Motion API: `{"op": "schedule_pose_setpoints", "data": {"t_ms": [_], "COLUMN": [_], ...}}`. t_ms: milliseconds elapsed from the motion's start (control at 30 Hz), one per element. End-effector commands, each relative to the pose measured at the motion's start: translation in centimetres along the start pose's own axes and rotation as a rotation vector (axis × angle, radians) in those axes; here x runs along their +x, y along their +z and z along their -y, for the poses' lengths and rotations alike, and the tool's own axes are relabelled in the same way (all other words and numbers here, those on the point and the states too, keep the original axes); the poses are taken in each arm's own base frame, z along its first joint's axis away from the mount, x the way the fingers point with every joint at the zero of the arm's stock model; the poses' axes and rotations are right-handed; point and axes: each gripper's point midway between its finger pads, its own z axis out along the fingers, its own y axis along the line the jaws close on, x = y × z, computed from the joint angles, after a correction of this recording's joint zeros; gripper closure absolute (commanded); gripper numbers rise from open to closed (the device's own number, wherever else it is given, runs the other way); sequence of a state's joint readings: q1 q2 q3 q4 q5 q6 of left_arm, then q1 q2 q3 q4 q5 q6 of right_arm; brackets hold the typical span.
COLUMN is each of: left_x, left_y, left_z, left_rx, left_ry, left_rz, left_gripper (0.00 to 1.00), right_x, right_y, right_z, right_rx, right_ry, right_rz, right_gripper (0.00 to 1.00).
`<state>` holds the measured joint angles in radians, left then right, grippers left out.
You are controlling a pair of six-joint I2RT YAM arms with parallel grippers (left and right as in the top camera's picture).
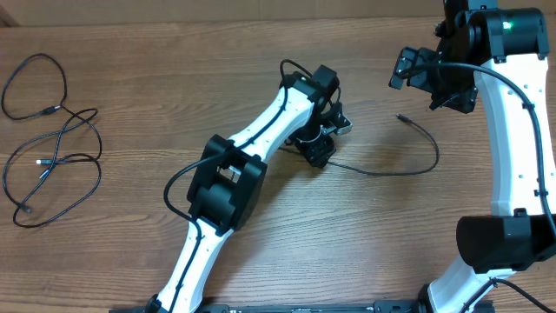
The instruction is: Untangle cables
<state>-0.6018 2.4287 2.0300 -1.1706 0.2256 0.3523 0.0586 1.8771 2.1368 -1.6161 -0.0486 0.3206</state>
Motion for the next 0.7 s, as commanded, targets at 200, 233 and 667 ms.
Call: {"op": "schedule_pose_setpoints", "data": {"t_ms": [200, 233, 667], "left_x": [2.3, 2.3, 4.3], "left_y": [4.5, 4.6, 6.9], "left_z": [-3.9, -3.9, -1.5], "left_rx": [-0.247, -0.249, -0.111], "left_ry": [-0.195, -0.213, -0.215], "left_rz": [-0.113, -0.107, -0.157], "left_gripper": [0.41, 0.42, 0.44], "right_x": [0.3, 0.3, -0.9], "right_y": [0.1, 0.1, -0.1], "right_z": [0.2, 0.2, 2.0], "right_rx": [0.001, 0.002, 0.033], "right_ry": [-0.034, -0.034, 0.014], "right_rz": [-0.013, -0.016, 0.020], "right_gripper": [0.00, 0.00, 0.00]}}
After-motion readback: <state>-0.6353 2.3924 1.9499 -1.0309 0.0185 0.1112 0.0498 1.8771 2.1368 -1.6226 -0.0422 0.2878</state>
